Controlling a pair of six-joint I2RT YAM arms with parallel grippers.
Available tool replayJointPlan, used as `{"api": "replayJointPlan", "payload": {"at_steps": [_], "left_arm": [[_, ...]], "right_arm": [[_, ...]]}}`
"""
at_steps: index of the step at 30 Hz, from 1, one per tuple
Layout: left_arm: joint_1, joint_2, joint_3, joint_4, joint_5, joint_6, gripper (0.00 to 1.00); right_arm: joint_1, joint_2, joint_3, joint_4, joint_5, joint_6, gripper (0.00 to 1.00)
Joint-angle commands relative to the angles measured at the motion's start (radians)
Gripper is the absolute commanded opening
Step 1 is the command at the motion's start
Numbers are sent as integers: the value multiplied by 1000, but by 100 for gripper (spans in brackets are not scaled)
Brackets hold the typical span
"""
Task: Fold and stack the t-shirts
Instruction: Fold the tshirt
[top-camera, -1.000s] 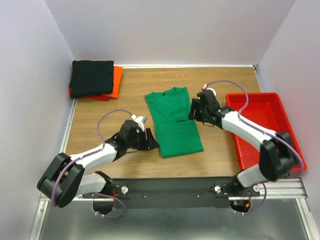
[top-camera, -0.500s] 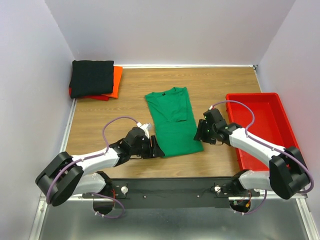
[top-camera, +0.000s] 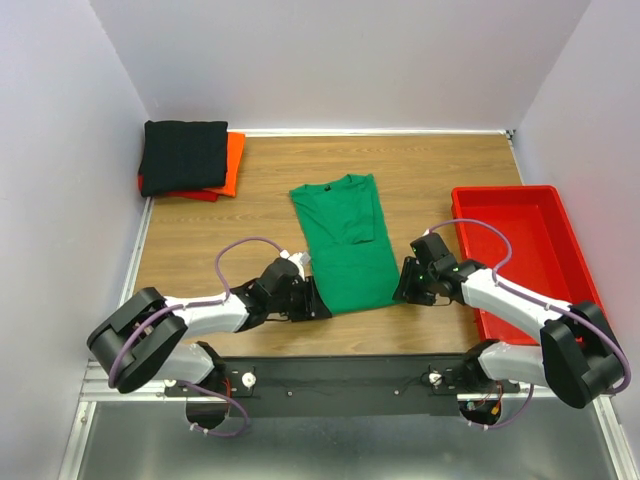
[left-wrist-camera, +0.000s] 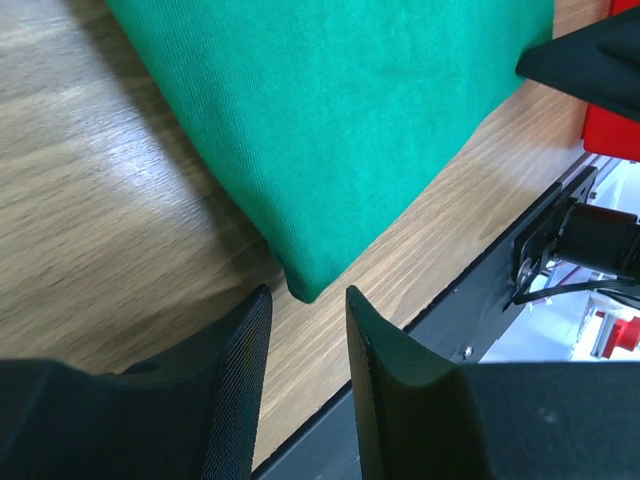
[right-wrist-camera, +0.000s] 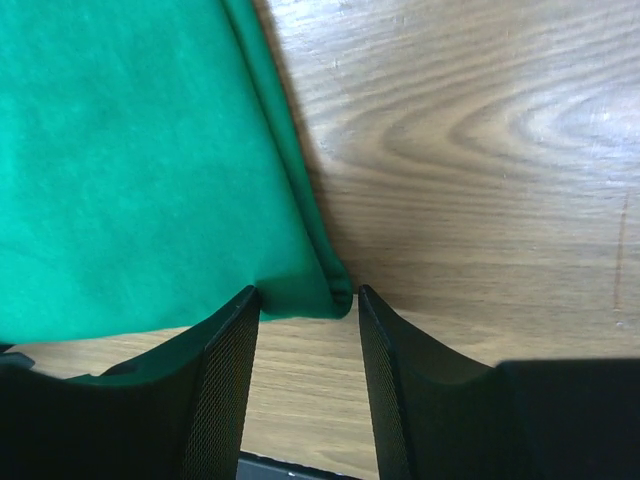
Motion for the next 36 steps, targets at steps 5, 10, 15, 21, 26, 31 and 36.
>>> {"api": "replayJointPlan", "payload": {"at_steps": [5, 10, 15, 21, 26, 31, 36], "left_arm": [[-8, 34, 7, 43, -48, -13, 42], [-8, 43, 12, 49, -68, -11, 42], [-9, 68, 21, 63, -68, -8, 42], [-8, 82, 34, 63, -68, -2, 37], [-9, 71, 55, 13, -60, 12, 18], [-9, 5, 73, -104, -55, 55, 4], [-9, -114, 44, -265, -22, 81, 0]], "right_arm": [[0, -13, -16, -13, -14, 27, 51], [0, -7, -34, 14, -16, 38, 51], [0, 4, -52, 41, -18, 41, 49], [-2, 12, -54, 65, -42, 46, 34], [17, -1, -49, 68, -90, 38, 13], [119, -30, -42, 64, -117, 73, 1], [240, -108, -63, 25, -111, 136, 0]]}}
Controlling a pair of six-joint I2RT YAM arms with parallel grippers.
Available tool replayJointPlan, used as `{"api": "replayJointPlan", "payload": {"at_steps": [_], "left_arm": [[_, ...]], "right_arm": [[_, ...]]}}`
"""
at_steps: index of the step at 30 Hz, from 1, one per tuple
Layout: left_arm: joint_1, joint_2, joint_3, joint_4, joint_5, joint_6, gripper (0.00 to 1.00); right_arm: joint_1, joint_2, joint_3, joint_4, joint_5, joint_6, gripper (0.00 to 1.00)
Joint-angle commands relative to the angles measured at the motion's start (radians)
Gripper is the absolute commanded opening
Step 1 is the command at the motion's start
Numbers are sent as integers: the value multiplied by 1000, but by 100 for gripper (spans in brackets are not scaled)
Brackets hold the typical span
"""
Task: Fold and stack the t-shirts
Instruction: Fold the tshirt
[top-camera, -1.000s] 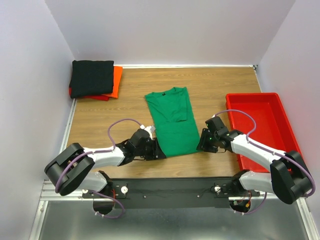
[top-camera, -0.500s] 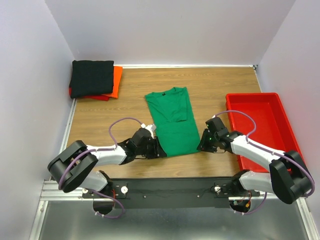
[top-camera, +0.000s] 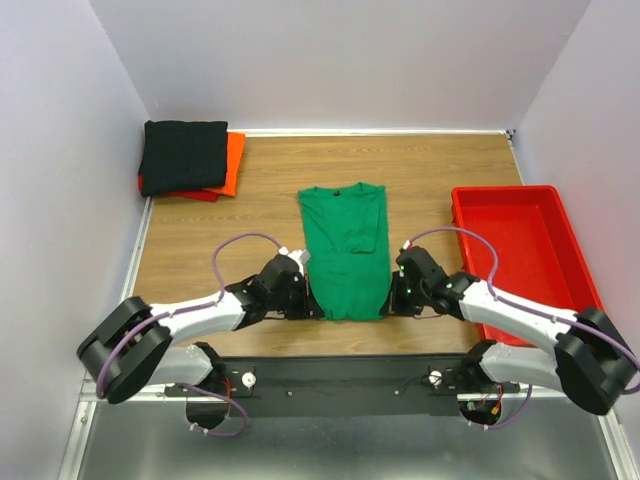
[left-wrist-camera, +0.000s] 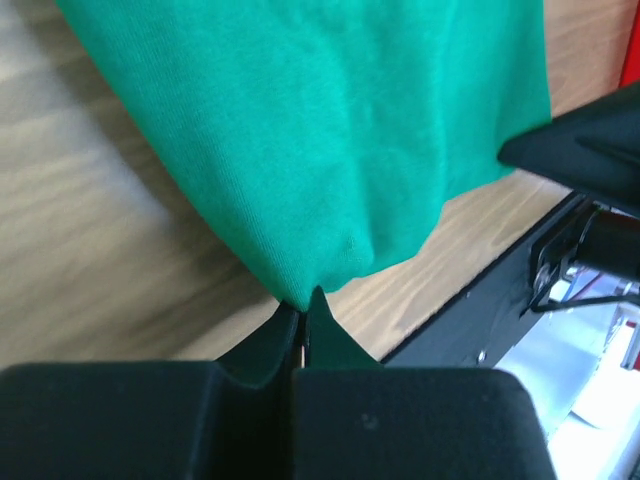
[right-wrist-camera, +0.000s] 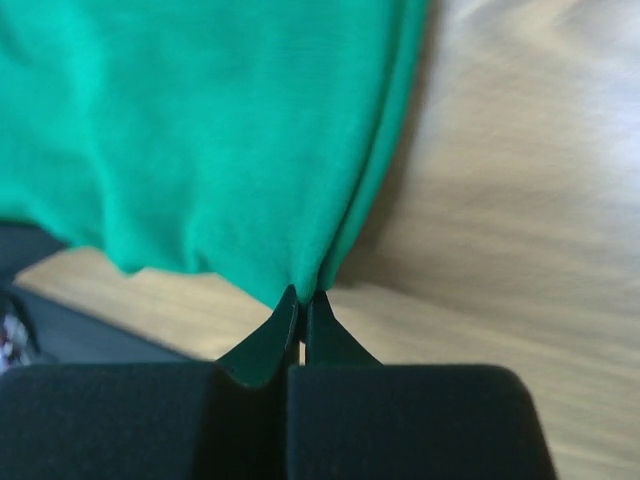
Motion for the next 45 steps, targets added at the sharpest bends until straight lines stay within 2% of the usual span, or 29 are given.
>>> {"api": "replayJointPlan", "payload": {"at_steps": [1, 5, 8, 16, 25, 33, 45], "left_arm": [[-3, -109, -24, -153, 30, 31, 0], [-4, -247, -71, -287, 71, 25, 0], [-4, -304, -28, -370, 41, 48, 0], [6, -257, 94, -437, -7, 114, 0], [120, -237, 199, -476, 33, 203, 0], [227, -157, 300, -463, 106, 304, 0], [348, 93, 472, -328, 265, 372, 0]], "right_arm": [[91, -83, -25, -49, -24, 80, 0], [155, -166, -30, -132, 0, 119, 0], [160, -211, -19, -184, 22, 121, 0], [160, -211, 68, -230, 92, 101, 1], [158, -126, 240, -296, 235, 75, 0], [132, -14, 379, -296, 335, 24, 0], [-9, 167, 553, -240, 332, -93, 0]]}}
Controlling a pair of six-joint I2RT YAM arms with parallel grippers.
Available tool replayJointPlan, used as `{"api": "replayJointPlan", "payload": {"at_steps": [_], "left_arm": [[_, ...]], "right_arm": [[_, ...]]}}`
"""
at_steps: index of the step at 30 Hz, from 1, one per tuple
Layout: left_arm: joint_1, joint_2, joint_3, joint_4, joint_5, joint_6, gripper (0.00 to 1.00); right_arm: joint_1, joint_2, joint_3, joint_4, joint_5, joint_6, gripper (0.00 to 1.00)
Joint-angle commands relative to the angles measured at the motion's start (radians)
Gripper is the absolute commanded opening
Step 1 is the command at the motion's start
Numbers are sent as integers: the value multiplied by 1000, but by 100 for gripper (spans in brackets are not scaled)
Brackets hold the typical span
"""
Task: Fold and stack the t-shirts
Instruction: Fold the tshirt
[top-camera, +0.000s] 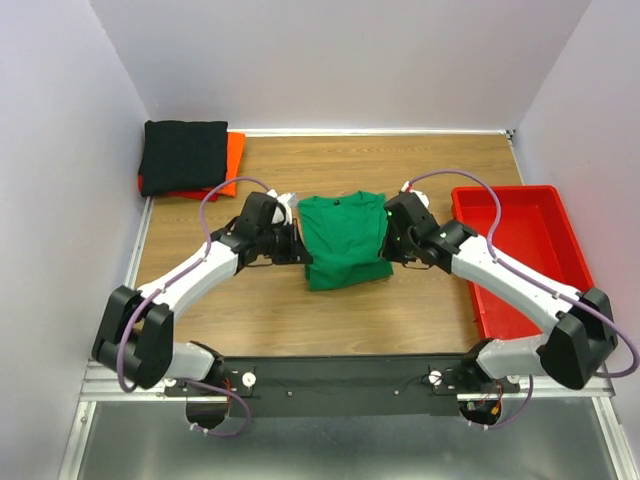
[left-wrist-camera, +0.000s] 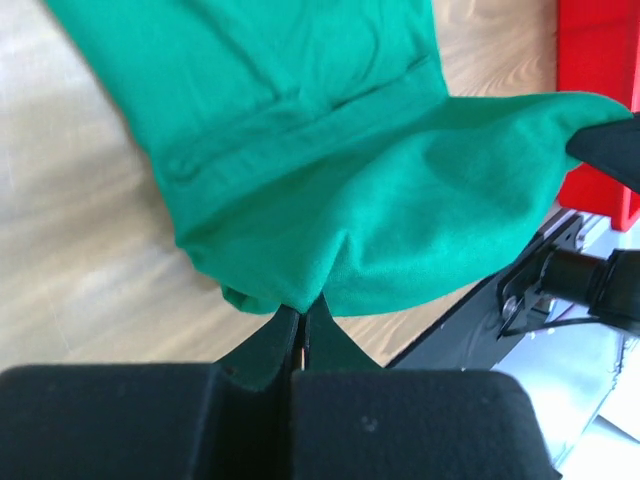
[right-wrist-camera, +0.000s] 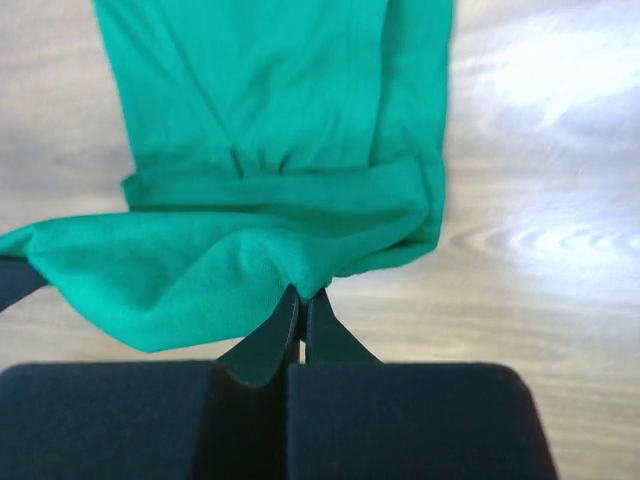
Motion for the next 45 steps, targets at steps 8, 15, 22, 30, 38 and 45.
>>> {"api": "replayJointPlan", "payload": {"at_steps": [8, 15, 22, 30, 38, 45], "left_arm": [[96, 240, 255, 107, 136, 47, 0], [211, 581, 505, 181, 192, 26, 0], [315, 763, 702, 251, 185, 13, 88], [317, 599, 618, 265, 40, -8, 94], [210, 640, 644, 205, -143, -2, 33], [181, 764, 736, 182, -178, -8, 8]], "right_arm": [[-194, 214, 172, 144, -63, -134, 0], [-266, 646, 628, 174, -162, -242, 4], [-315, 951, 953, 173, -240, -271, 65], [-329, 818, 815, 184, -110, -305, 77], [-312, 788, 681, 280, -168, -308, 49], [-312, 938, 825, 292, -245, -308, 40]]}}
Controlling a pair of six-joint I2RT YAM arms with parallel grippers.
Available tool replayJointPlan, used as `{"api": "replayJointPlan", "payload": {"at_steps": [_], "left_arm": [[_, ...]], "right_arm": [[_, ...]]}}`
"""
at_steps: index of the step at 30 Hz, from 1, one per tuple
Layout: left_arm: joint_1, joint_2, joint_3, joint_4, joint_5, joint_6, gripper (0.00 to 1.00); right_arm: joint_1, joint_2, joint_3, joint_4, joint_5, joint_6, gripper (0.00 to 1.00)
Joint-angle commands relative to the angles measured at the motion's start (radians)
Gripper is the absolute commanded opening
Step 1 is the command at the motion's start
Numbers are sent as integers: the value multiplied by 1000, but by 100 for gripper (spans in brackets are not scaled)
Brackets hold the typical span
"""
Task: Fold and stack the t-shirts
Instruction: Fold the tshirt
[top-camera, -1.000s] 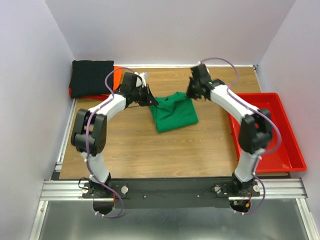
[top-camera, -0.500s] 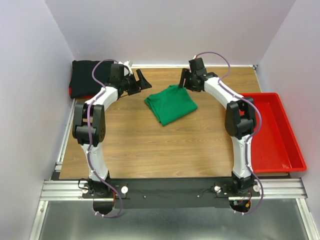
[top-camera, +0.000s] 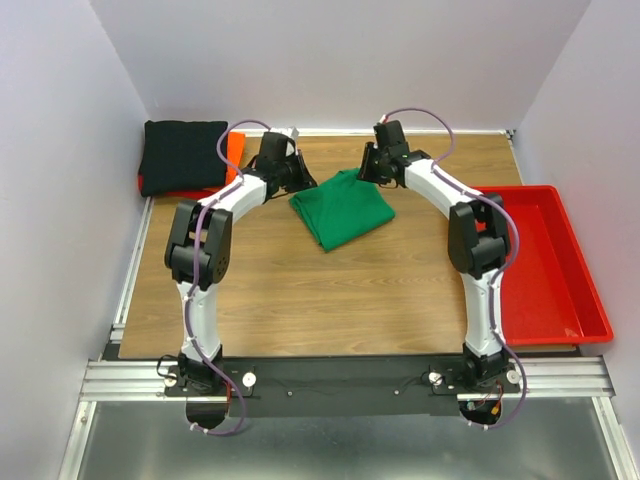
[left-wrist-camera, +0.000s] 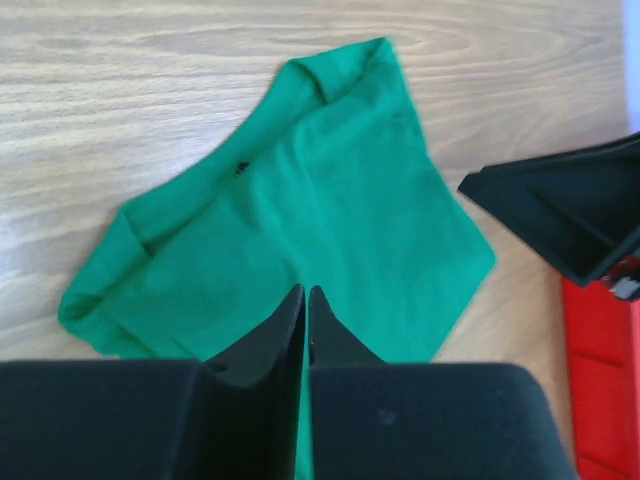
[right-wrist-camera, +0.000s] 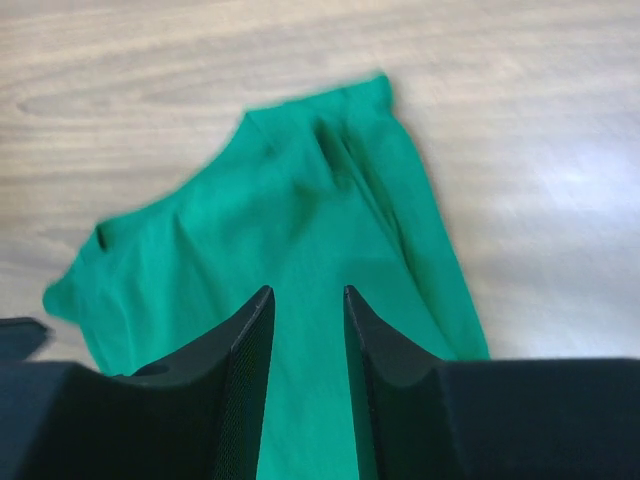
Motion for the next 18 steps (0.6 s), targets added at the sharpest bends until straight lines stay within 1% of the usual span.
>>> {"api": "replayJointPlan", "payload": {"at_steps": [1, 2, 5, 8, 12, 14, 18], "left_arm": [[10, 92, 70, -50, -78, 5, 0], [10, 106, 79, -50, -88, 9, 0], [15, 161, 118, -104, -124, 28, 0], [25, 190, 118, -118, -161, 39, 0], [58, 204, 95, -124, -177, 59, 0], [62, 206, 89, -127, -193, 64, 0], [67, 216, 104, -133, -184, 70, 0]], "right_arm": [[5, 119, 107, 35, -54, -12, 40], [6, 120, 122, 35, -55, -14, 40], [1, 187, 160, 33, -36, -17, 41], [-6, 207, 165, 33, -31, -14, 43], [-12, 200, 121, 33, -5, -8, 47], [-12, 180, 84, 33, 32, -6, 48], [-12, 143, 27, 35, 34, -5, 50]]}}
